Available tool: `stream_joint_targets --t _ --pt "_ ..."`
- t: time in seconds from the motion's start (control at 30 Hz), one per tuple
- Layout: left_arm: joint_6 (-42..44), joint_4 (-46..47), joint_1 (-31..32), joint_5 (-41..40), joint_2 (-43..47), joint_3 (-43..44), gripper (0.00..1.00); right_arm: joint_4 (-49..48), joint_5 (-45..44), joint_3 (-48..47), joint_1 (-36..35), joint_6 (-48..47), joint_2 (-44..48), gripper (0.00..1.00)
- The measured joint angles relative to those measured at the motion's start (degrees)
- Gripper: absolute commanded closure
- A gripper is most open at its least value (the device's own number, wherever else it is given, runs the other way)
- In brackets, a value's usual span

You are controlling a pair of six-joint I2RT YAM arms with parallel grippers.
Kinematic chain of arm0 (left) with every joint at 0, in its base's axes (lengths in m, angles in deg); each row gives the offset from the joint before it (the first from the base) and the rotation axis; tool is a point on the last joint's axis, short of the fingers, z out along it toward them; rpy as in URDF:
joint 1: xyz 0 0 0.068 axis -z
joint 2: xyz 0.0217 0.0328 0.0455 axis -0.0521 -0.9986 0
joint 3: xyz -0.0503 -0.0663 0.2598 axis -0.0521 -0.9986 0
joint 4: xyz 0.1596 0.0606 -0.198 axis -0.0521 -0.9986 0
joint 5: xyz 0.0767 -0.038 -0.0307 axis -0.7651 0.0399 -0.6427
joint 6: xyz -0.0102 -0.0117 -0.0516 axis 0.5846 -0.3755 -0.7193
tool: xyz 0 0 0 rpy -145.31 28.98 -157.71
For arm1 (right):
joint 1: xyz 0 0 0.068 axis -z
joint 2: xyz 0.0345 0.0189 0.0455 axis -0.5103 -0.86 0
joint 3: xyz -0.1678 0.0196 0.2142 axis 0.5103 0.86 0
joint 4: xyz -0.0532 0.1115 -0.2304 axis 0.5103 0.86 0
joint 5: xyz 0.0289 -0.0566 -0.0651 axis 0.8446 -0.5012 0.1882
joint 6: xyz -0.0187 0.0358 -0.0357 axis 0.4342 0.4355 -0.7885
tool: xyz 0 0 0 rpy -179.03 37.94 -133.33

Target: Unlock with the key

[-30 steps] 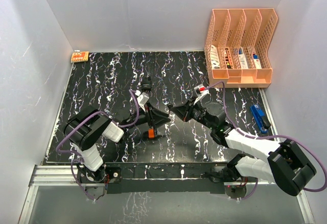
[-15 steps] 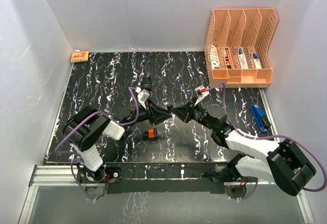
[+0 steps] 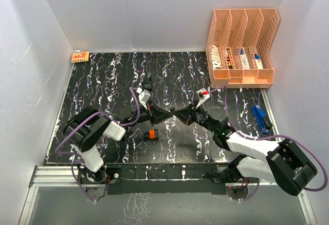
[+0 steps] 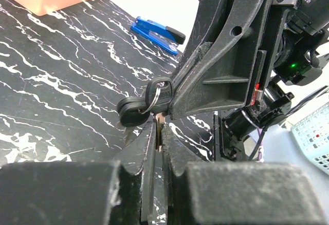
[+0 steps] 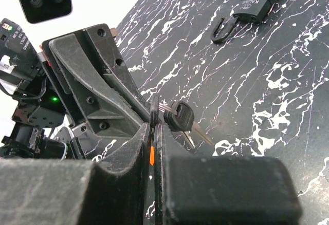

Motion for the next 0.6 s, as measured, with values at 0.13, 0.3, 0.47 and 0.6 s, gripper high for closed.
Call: stream_joint_targets --t 0.13,0.3,0.47,0.6 --pt "-0.52 -0.37 0.00 0.17 -0.02 0.00 1.00 -0.52 -0.02 0.39 0.00 0.04 0.00 1.00" --pt "-2.10 -0.66 -0.02 0.35 -0.02 0.81 1.00 -1.16 -0.48 0.70 0.07 0.35 0.52 0.79" --pt "-2.08 -14.62 0.00 0.59 3.06 7.08 1.00 3.85 -3.19 0.72 1.01 1.25 5.31 0.43" --pt "1.75 -37.90 0.00 0.04 8.02 16.44 1.00 12.63 -7.98 -0.17 2.97 1.14 13.33 0.40"
